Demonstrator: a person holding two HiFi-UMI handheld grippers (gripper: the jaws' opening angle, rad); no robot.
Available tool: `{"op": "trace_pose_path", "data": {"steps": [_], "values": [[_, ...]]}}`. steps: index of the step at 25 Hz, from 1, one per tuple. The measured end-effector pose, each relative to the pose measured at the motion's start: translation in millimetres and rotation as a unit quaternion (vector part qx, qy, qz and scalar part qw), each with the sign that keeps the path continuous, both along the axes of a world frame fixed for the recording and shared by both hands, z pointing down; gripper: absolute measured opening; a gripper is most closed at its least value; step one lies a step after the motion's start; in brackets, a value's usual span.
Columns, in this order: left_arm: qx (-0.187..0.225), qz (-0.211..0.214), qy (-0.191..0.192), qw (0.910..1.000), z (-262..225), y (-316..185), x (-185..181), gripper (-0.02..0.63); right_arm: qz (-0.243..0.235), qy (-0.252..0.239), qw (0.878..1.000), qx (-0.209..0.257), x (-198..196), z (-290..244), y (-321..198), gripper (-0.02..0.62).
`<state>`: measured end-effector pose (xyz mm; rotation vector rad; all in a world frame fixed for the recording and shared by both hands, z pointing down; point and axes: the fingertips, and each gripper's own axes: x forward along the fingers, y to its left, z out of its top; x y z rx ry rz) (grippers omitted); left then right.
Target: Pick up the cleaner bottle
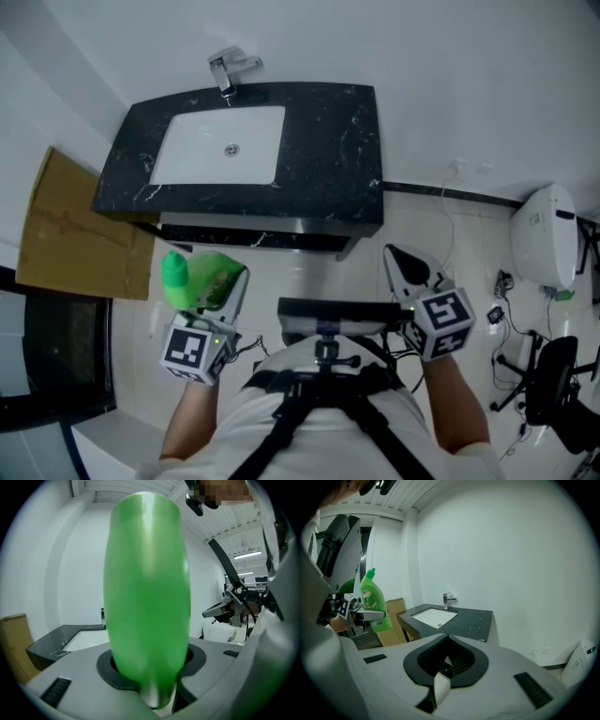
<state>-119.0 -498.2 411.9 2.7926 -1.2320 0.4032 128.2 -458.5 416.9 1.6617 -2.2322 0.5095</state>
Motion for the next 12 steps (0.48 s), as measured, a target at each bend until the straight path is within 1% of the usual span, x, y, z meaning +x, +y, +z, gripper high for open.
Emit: {"op": "trace_pose_path", "data": {"steps": [12], "values": [[-0.001,0.004,-0.002,1.0000,-1.5,-3.3,0.2,0.176,0.000,0.001,1.000,-0.002,-0.1,0.2,-3.4,0.000]]}}
